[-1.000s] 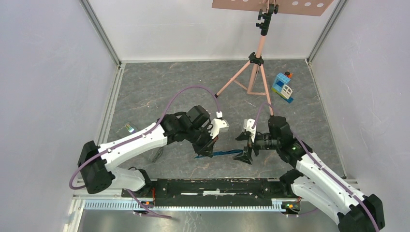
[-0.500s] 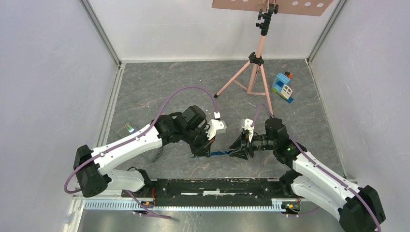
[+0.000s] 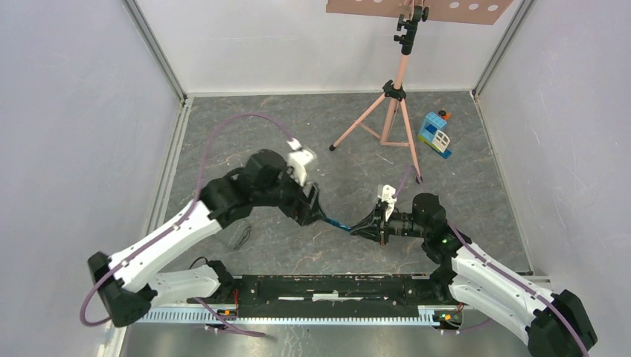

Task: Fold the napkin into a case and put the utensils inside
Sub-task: Pass from the left arm to the right, then pass from the right arm to the left

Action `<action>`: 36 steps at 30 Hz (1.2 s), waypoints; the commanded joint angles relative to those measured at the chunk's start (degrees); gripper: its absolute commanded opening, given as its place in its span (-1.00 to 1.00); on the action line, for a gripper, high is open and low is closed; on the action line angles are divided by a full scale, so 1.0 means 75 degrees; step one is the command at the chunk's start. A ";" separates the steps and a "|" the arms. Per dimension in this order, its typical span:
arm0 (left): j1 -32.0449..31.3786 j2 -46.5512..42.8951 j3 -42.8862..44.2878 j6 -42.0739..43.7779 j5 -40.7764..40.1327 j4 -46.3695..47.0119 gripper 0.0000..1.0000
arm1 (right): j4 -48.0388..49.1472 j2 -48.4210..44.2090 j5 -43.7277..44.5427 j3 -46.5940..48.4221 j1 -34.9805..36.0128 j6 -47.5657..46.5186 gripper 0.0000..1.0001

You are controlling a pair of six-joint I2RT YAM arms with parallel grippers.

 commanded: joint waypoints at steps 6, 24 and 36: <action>0.1565 -0.1717 -0.1106 -0.6506 -0.2021 0.0839 0.99 | 0.3331 -0.0112 0.3249 -0.0443 0.0630 0.2233 -0.99; 0.1524 -0.1670 -0.2169 -0.8729 -0.2773 0.2465 0.34 | 0.4007 0.1658 0.6446 0.0701 0.2893 0.2261 -0.99; 0.1317 -0.1515 -0.2563 -0.8230 -0.2787 0.3765 0.04 | 0.4101 0.2001 0.6549 0.0904 0.3097 0.2340 -0.99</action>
